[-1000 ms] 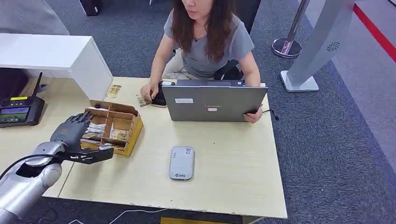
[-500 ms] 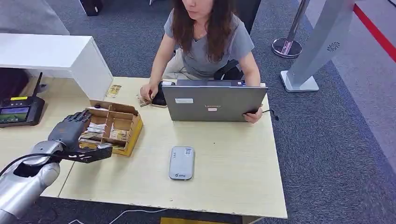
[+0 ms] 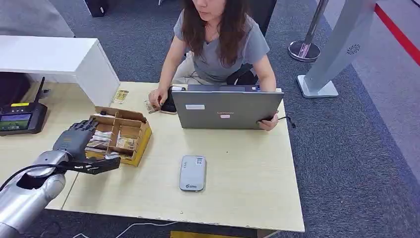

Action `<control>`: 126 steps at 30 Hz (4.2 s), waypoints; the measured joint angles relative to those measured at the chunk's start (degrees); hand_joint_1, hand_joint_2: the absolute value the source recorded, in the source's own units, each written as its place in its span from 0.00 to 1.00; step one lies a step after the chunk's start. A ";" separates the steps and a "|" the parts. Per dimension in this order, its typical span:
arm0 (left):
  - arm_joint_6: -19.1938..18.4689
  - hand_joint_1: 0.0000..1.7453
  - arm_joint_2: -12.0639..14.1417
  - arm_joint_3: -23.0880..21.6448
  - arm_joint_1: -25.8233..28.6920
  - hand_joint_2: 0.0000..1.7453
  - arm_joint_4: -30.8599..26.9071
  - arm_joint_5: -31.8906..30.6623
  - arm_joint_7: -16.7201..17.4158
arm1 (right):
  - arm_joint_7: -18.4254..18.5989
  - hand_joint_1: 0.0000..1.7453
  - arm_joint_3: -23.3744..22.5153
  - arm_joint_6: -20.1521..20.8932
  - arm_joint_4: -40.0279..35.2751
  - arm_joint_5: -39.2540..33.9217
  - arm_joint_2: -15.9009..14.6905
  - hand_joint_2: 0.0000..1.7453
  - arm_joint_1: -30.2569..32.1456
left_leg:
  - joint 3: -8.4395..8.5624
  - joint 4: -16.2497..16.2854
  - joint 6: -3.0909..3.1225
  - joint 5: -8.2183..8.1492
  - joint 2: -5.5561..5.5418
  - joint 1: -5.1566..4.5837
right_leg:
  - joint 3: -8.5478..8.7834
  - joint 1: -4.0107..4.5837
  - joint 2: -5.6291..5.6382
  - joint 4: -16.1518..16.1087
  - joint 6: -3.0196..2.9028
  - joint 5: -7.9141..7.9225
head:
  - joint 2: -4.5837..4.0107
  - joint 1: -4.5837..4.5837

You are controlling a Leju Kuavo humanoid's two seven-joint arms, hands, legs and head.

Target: Pass the card to the sensor for recognition and then transmit it.

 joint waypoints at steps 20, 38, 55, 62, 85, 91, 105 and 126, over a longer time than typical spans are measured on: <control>0.74 0.40 -3.63 0.00 -0.82 1.00 4.00 -1.81 -0.63 | 0.02 0.00 -0.02 -0.55 -0.02 0.74 0.00 1.00 0.02 | 0.00 0.00 0.00 0.00 0.01 0.00 | 0.00 0.00 0.01 0.00 0.00 0.00 | 0.00 0.00; 0.90 1.00 -4.52 0.00 -0.95 1.00 5.29 -1.75 -0.87 | 0.02 0.00 -0.02 -0.68 -0.07 0.90 0.00 1.00 0.01 | 0.00 0.00 0.00 0.00 0.01 0.00 | 0.00 0.00 0.01 0.00 0.00 0.00 | 0.00 0.00; 1.36 1.00 -4.59 0.04 -0.94 1.00 5.36 -1.73 -0.79 | 0.06 0.00 0.00 -0.70 -0.09 1.51 0.00 1.00 -0.02 | 0.03 0.00 0.00 0.01 -0.02 0.00 | 0.05 0.00 -0.02 0.00 0.00 0.00 | 0.00 0.00; 1.38 1.00 -4.63 0.04 -0.95 1.00 5.35 -1.75 -0.77 | 0.06 0.00 -0.02 -0.68 -0.11 1.71 0.00 1.00 -0.02 | 0.04 0.00 -0.01 0.01 -0.03 0.00 | 0.06 0.00 -0.04 0.00 0.00 0.00 | 0.00 0.00; 7.93 1.00 -6.40 3.06 0.97 1.00 -0.36 -4.26 0.26 | -0.02 0.00 0.00 -0.17 -0.09 2.01 0.00 1.00 -0.17 | 0.03 0.00 -0.01 0.01 -0.03 -0.01 | 0.05 0.00 -0.04 0.00 0.00 0.01 | 0.02 0.00; 8.48 1.00 -6.58 5.88 1.72 1.00 -5.29 -4.37 0.44 | -0.09 0.00 0.00 -0.15 -0.09 2.08 0.02 1.00 -0.15 | 0.03 0.00 -0.01 0.01 -0.03 0.00 | 0.04 0.00 -0.05 0.00 0.00 0.00 | 0.00 0.00; 8.79 0.16 -7.41 7.82 2.93 1.00 -9.05 -5.20 0.42 | -0.15 0.00 0.00 -0.09 -0.09 2.73 0.28 1.00 -0.05 | 0.03 0.00 -0.01 0.01 -0.03 0.00 | 0.03 0.00 -0.05 0.00 0.00 0.00 | 0.00 0.00; -0.55 0.00 -3.15 8.04 3.08 1.00 -8.79 -5.92 0.72 | 0.20 0.00 0.00 -0.28 -0.09 2.97 0.39 1.00 0.05 | 0.01 0.00 -0.01 0.01 0.00 0.00 | 0.01 0.00 0.00 0.01 0.00 0.00 | 0.00 0.00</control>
